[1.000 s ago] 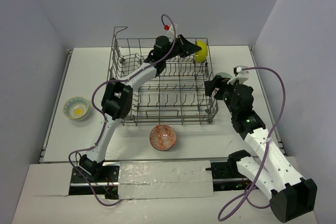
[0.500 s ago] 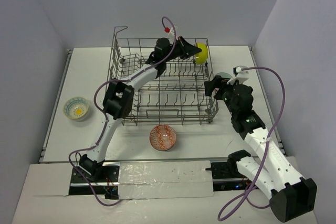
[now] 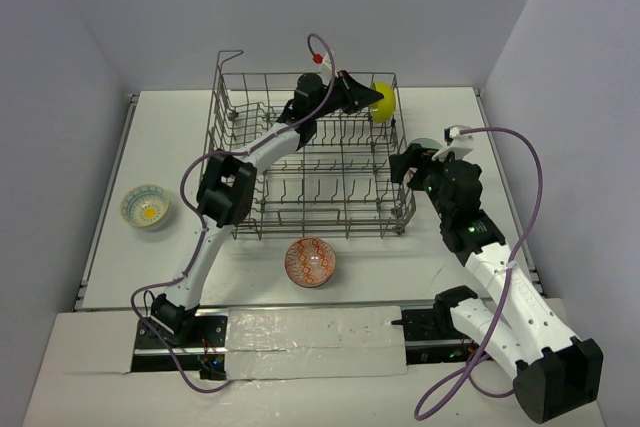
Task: Load the bowls into the dish rack
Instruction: Insert the bowl into the dish rack.
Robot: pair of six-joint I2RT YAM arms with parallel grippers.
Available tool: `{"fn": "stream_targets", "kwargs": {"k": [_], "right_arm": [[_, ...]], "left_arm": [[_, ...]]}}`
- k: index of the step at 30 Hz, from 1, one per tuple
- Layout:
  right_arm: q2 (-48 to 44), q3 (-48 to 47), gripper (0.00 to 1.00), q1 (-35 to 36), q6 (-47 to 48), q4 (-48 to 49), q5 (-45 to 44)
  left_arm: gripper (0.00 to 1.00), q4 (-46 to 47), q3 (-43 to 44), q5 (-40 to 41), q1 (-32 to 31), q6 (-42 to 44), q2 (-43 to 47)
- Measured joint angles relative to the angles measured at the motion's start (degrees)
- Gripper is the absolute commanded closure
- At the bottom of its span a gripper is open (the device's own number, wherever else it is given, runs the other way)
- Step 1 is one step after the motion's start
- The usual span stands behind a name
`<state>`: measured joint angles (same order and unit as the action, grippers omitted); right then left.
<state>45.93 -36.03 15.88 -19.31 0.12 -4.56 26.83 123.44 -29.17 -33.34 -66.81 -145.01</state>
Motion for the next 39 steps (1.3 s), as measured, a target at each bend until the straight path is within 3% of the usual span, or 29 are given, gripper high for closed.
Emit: {"fn": "stream_targets", "kwargs": {"k": [12, 39], "right_arm": [[0.0, 0.0, 0.11, 0.0, 0.0, 0.3, 0.1], [0.1, 0.0, 0.11, -0.1, 0.0, 0.3, 0.1]], "left_arm": [[1.00, 5.5, -3.8, -1.1, 0.9, -1.9, 0.3], [1.00, 1.5, -11.2, -0.5, 1.9, 1.3, 5.8]]}}
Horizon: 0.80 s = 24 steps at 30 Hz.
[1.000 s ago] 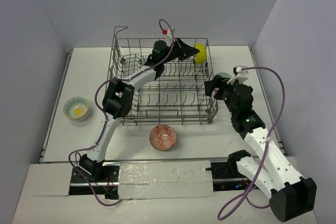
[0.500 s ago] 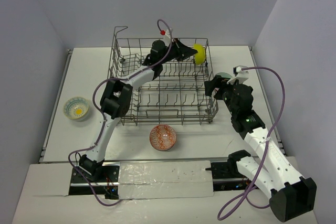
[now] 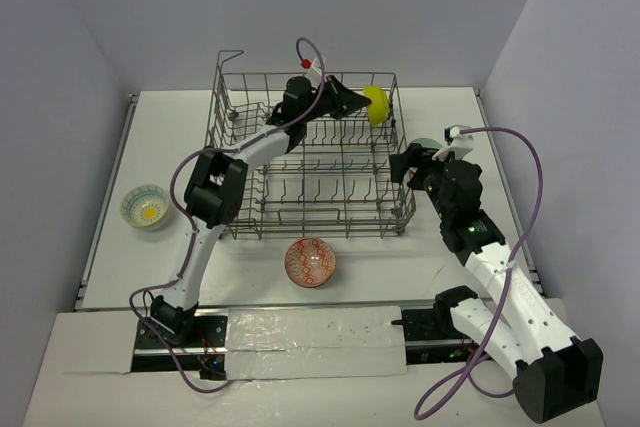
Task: Load the bowls into the dish rack
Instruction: Insert the bowl into the dish rack.
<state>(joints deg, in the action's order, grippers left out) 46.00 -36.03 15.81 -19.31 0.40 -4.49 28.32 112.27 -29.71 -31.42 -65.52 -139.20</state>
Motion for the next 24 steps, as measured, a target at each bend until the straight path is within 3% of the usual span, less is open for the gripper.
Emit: {"fn": "stream_targets", "kwargs": {"k": [24], "right_arm": [[0.0, 0.0, 0.11, 0.0, 0.0, 0.0, 0.0]], "left_arm": [[0.84, -3.8, -3.6, 0.9, 0.5, 3.5, 2.8]]}}
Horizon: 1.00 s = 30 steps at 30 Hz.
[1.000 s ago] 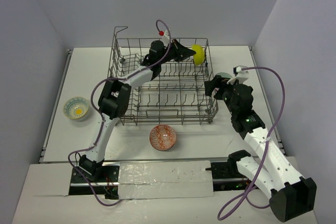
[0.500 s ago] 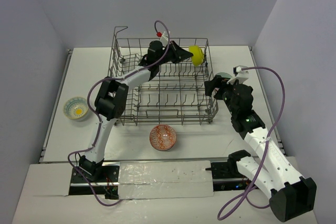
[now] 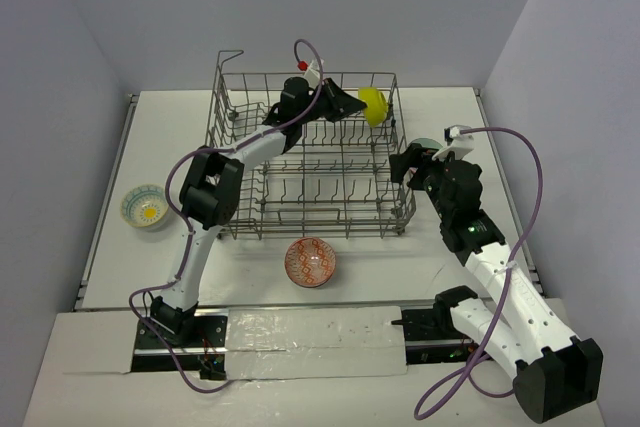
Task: Load the bowls into the dish rack
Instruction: Insert the bowl into the dish rack.
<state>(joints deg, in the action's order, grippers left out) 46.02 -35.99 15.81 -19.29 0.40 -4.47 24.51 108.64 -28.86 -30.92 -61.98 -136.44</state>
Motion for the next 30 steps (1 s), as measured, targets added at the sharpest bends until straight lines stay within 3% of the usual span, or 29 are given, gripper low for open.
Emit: {"fn": "stream_targets", "kwargs": {"k": [3, 18, 20, 29, 30], "right_arm": [[0.2, 0.0, 0.11, 0.0, 0.0, 0.0, 0.0], [0.8, 0.0, 0.11, 0.0, 0.0, 0.0, 0.0], [0.9, 0.0, 0.11, 0.0, 0.0, 0.0, 0.1], [1.3, 0.0, 0.11, 0.0, 0.0, 0.0, 0.9], [1.4, 0.0, 0.11, 0.0, 0.0, 0.0, 0.9]], "left_arm": [[0.69, -0.8, 0.0, -0.1, 0.1, 0.5, 0.0], [0.67, -6.1, -0.7, -0.5, 0.2, 1.3, -0.2], [0.54, -6.2, -0.7, -0.7, 0.2, 1.3, -0.3], [0.52, -6.5, 1.2, -1.8, 0.2, 1.3, -2.8], [0.48, -6.5, 1.5, -1.8, 0.2, 1.3, -3.0]]}}
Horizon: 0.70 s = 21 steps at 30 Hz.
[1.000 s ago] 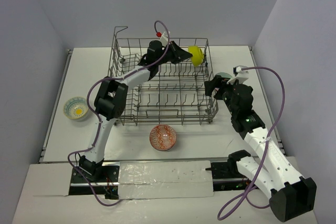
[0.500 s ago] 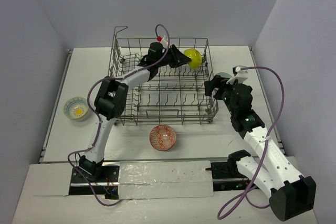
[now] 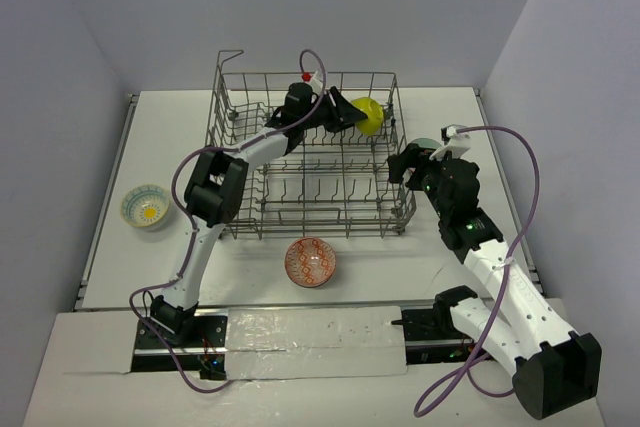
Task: Load the bowls into the dish rack
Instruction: Insert the bowl into the dish rack.
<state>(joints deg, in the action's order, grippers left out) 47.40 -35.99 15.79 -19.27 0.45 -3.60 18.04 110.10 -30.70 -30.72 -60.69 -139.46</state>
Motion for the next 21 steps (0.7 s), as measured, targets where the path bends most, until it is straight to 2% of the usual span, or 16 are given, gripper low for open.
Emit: {"fn": "stream_targets", "kwargs": {"k": [1, 4, 6, 10, 12, 17, 18, 21], "right_arm": [[0.0, 0.0, 0.11, 0.0, 0.0, 0.0, 0.0], [0.3, 0.0, 0.11, 0.0, 0.0, 0.0, 0.1], [0.5, 0.0, 0.11, 0.0, 0.0, 0.0, 0.1], [0.9, 0.0, 0.11, 0.0, 0.0, 0.0, 0.2], [0.9, 0.0, 0.11, 0.0, 0.0, 0.0, 0.2], [1.1, 0.0, 0.11, 0.0, 0.0, 0.0, 0.2], [1.1, 0.0, 0.11, 0.0, 0.0, 0.0, 0.2], [1.2, 0.0, 0.11, 0.0, 0.0, 0.0, 0.2]], "left_arm": [[0.42, 0.1, 0.2, -0.1, 0.0, -0.1, -0.1], [0.41, 0.5, 0.9, -0.9, -0.1, -0.2, -0.2], [0.27, 0.5, 1.1, -1.0, -0.1, -0.2, -0.3], [0.22, 1.1, 3.0, -2.0, -0.2, -0.4, -1.0], [0.13, 0.9, 3.7, -2.4, -0.2, -0.4, -1.4], [0.11, 0.5, 4.8, -2.9, -0.3, -0.1, -1.7], [0.07, 0.3, 5.0, -3.0, -0.3, 0.0, -1.8], [0.06, -0.9, 6.2, -3.5, -0.3, 0.3, -2.0]]}}
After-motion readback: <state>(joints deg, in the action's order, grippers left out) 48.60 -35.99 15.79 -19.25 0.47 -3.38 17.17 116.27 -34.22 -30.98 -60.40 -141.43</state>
